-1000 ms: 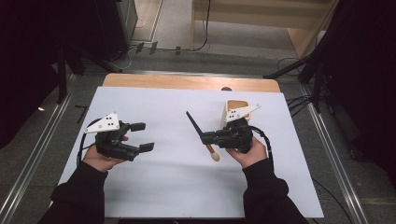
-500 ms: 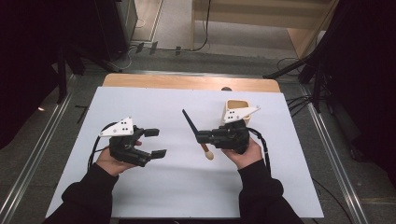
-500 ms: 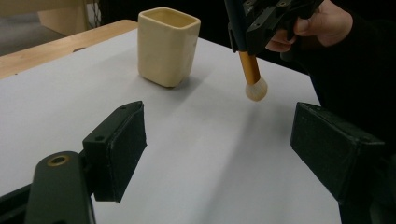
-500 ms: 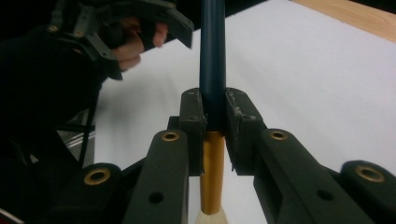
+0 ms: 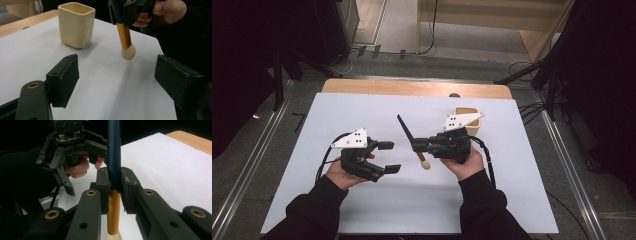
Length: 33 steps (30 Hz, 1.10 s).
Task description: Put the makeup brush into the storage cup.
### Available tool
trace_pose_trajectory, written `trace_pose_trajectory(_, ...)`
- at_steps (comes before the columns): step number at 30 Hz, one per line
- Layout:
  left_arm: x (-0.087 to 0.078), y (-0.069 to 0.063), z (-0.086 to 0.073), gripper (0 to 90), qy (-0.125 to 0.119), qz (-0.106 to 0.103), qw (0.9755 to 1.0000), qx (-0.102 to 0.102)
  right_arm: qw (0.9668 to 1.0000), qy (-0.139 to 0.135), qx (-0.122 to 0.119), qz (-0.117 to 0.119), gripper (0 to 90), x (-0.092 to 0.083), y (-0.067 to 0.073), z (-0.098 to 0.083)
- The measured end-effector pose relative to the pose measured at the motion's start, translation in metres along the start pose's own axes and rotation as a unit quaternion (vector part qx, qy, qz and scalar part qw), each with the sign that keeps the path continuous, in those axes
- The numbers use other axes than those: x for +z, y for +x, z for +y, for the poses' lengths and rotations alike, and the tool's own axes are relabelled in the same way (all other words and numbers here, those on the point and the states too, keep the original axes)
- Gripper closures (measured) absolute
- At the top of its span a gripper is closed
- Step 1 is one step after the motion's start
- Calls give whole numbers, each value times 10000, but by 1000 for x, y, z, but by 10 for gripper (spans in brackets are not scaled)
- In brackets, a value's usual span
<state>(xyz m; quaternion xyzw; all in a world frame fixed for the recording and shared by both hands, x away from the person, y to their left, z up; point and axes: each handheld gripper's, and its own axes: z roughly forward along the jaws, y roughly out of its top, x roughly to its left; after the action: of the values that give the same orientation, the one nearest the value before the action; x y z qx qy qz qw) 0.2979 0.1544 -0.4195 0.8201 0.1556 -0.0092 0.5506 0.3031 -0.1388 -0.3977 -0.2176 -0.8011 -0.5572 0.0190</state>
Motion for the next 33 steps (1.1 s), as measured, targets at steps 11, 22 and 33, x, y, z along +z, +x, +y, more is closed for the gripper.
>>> trace_pose_trajectory(11,18,-4,4,255,-43,-241,9997,19,9991,-363,119,202,794,6,2,0)
trace_pose_trajectory(22,25,-5,5,381,-105,-483,9988,-61,9972,-596,176,412,794,13,6,-1)
trace_pose_trajectory(33,25,-5,5,553,-153,-574,9981,-172,9967,-633,191,473,793,18,9,-3)
